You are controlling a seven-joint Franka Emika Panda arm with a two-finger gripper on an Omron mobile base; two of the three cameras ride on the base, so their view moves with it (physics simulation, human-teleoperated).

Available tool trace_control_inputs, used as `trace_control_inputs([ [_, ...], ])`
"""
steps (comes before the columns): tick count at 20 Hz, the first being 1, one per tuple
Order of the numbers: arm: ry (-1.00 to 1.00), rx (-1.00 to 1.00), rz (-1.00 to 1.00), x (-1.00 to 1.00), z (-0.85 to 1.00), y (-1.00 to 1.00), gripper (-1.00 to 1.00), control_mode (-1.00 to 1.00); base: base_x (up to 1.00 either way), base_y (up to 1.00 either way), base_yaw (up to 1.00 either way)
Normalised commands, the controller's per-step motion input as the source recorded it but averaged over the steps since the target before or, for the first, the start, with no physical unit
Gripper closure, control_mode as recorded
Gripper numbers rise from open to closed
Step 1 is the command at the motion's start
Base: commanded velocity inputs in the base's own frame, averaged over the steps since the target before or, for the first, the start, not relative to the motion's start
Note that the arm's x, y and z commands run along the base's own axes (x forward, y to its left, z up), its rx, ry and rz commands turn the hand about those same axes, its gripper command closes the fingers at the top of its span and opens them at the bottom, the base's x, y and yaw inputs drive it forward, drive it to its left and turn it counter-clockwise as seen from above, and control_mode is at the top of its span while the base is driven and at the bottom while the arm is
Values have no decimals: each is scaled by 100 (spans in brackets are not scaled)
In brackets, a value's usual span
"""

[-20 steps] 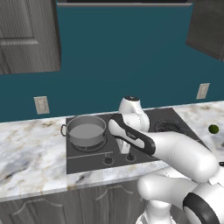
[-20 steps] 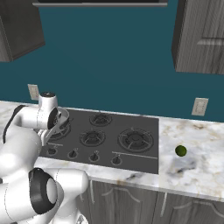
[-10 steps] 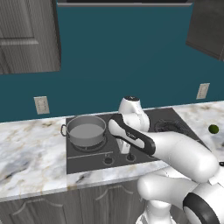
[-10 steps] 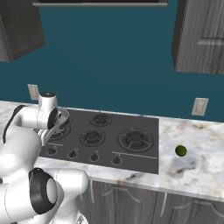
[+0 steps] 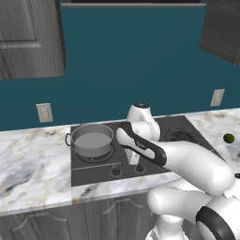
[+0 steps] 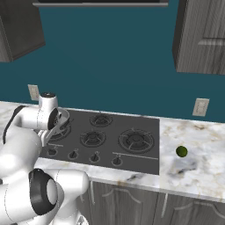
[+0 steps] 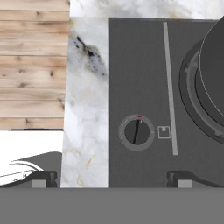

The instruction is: Turn on the burner for the pot on the stove. Wait thirty seconds for the pot to heat up. Then add the lime to the pot.

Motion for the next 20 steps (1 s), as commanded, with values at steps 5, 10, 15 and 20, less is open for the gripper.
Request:
trace_control_inputs([
  [5,0,0,0,0,0,0,-100,-100,0,0,0],
  [10,0,0,0,0,0,0,-100,-100,0,0,0],
  [15,0,0,0,0,0,0,-100,-100,0,0,0],
  [20,0,0,0,0,0,0,-100,-100,0,0,0],
])
